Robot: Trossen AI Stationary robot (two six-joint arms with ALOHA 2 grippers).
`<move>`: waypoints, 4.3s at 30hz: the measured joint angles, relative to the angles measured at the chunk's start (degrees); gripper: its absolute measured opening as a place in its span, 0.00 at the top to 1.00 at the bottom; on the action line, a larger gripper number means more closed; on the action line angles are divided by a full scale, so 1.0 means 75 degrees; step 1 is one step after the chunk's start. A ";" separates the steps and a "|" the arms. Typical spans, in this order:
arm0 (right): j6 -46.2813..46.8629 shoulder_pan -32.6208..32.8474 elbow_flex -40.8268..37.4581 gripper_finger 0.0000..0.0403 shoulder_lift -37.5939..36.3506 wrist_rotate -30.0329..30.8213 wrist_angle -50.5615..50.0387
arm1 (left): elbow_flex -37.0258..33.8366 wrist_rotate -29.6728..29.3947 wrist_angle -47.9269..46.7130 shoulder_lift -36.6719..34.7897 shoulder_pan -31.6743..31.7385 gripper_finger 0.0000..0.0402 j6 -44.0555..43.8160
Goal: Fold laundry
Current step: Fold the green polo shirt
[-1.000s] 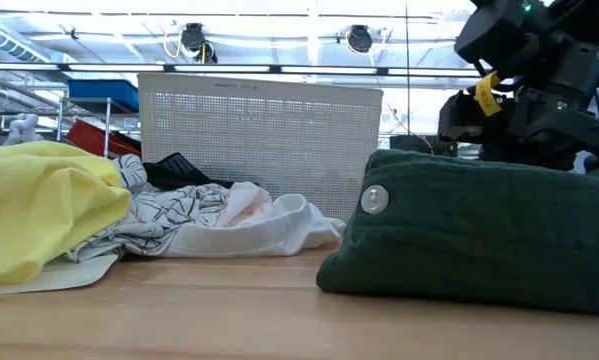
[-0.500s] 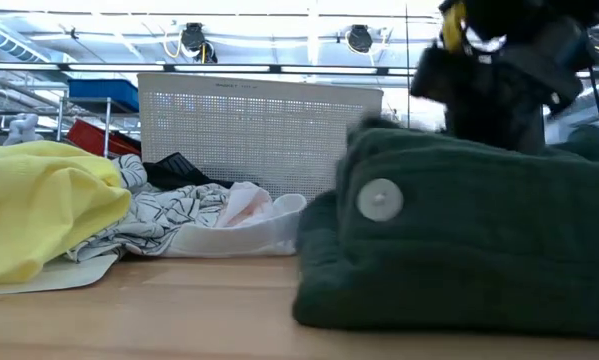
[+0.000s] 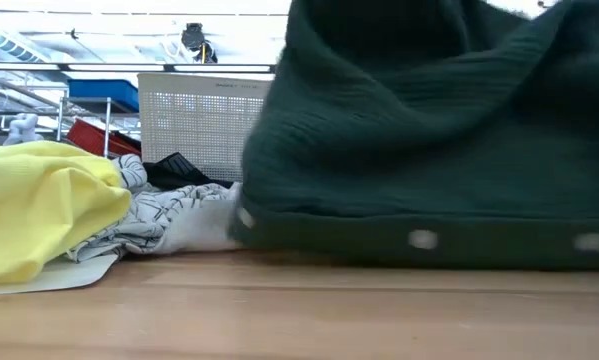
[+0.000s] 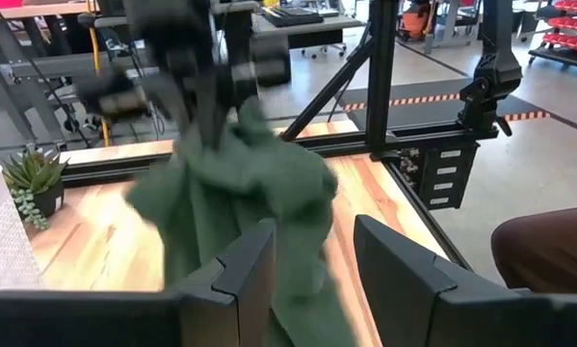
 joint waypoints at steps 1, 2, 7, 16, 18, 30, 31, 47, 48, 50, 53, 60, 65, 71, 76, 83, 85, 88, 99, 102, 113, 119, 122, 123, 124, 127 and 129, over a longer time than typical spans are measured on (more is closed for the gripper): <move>-0.0104 0.0033 0.0256 1.00 -0.0047 0.0002 -0.0141 | 0.0000 -0.0002 -0.0002 0.0000 0.0002 0.62 0.0000; -0.0199 0.0073 0.0517 1.00 -0.0078 0.0012 -0.0257 | 0.0000 -0.0003 -0.0010 -0.0002 0.0005 0.62 0.0002; -0.0789 0.0258 0.1792 1.00 -0.0136 0.0043 -0.0671 | 0.0000 -0.0032 -0.0026 0.0000 0.0003 0.62 0.0137; -0.1498 0.0289 0.3276 1.00 -0.0136 0.0101 -0.1172 | 0.0000 -0.0504 -0.0157 -0.0178 0.0000 0.62 0.0117; -0.1601 0.0292 0.3493 1.00 -0.0128 0.0246 -0.1268 | 0.0000 -0.0502 -0.0168 -0.0178 0.0000 0.62 0.0076; -0.1611 0.0295 0.4134 1.00 -0.0131 0.0227 -0.1829 | 0.0000 -0.0501 -0.0178 -0.0178 0.0000 0.62 0.0074; -0.1562 0.0295 0.4134 1.00 -0.0131 0.0227 -0.1910 | 0.0000 -0.0501 -0.0182 -0.0178 0.0000 0.62 0.0075; -0.0371 0.1214 0.3927 1.00 0.0773 -0.0333 -0.3017 | 0.0000 -0.0495 -0.0192 -0.0181 0.0000 0.62 0.0058; -0.0351 0.1293 0.3926 1.00 0.0966 -0.0429 -0.3046 | 0.0000 -0.0495 -0.0192 -0.0181 0.0000 0.62 0.0054; -0.0359 0.1439 0.3924 1.00 0.1439 -0.0581 -0.3109 | 0.0000 -0.0495 -0.0192 -0.0181 0.0000 0.62 0.0051; -0.0382 0.1558 0.3918 1.00 0.2230 -0.1637 -0.3474 | 0.0000 -0.0493 -0.0189 -0.0181 0.0000 0.62 -0.0012; 0.0095 0.1703 0.3909 1.00 0.3536 -0.3774 -0.4893 | 0.0000 -0.0452 -0.0190 -0.0181 0.0000 0.62 -0.0061; -0.0746 0.1477 0.3912 1.00 0.4049 -0.2876 -0.4375 | 0.0000 -0.0452 -0.0192 -0.0181 0.0000 0.62 -0.0050; -0.1434 0.0823 0.3912 1.00 0.4482 -0.1586 -0.4280 | 0.0000 -0.0452 -0.0192 -0.0181 0.0000 0.62 -0.0061; -0.2205 0.0346 0.3912 0.99 0.4740 -0.1174 -0.3610 | 0.0000 -0.0452 -0.0193 -0.0181 0.0000 0.62 -0.0061; -0.2646 -0.0287 0.3915 0.97 0.5370 -0.0782 -0.3525 | 0.0000 -0.0452 -0.0207 -0.0181 0.0000 0.62 -0.0060; -0.3039 -0.0365 0.3915 0.93 0.5500 -0.0591 -0.3720 | 0.0000 -0.0452 -0.0236 -0.0181 0.0000 0.62 -0.0061; -0.3613 -0.0330 0.3915 0.84 0.5549 -0.0143 -0.3857 | 0.0000 -0.0452 -0.0291 -0.0181 0.0000 0.62 -0.0061; -0.4365 -0.0064 0.3915 0.45 0.5524 0.1143 -0.3370 | 0.0000 -0.0455 -0.0440 -0.0183 0.0000 0.62 -0.0066; -0.4574 -0.0169 0.3915 0.40 0.5616 0.0660 -0.2952 | 0.0000 -0.0455 -0.0440 -0.0184 0.0000 0.62 -0.0067; -0.4618 -0.0819 0.3921 0.37 0.6541 0.0301 -0.2694 | 0.0000 -0.0495 -0.0440 -0.0184 0.0003 0.62 -0.0257; -0.4079 -0.0913 0.3976 0.42 0.7040 0.0102 -0.2898 | 0.0000 -0.0495 -0.0604 -0.0184 0.0000 0.62 -0.0374; -0.3868 -0.0842 0.3962 0.53 0.6997 0.0049 -0.2933 | 0.0000 -0.0495 -0.0629 -0.0184 0.0000 0.62 -0.0471; -0.3781 -0.0806 0.3942 0.58 0.6915 0.0062 -0.2946 | 0.0000 -0.0495 -0.0624 -0.0184 0.0000 0.62 -0.0475; -0.3708 -0.0770 0.3935 0.63 0.6816 0.0070 -0.2972 | 0.0000 -0.0495 -0.0632 -0.0184 0.0000 0.62 -0.0478; -0.3368 -0.0669 0.3876 0.82 0.6404 0.0048 -0.3258 | 0.0000 -0.0494 -0.0634 -0.0184 0.0000 0.62 -0.0478; -0.3148 -0.0597 0.3857 0.94 0.5967 0.0010 -0.3501 | 0.0000 -0.0494 -0.0637 -0.0184 0.0000 0.62 -0.0481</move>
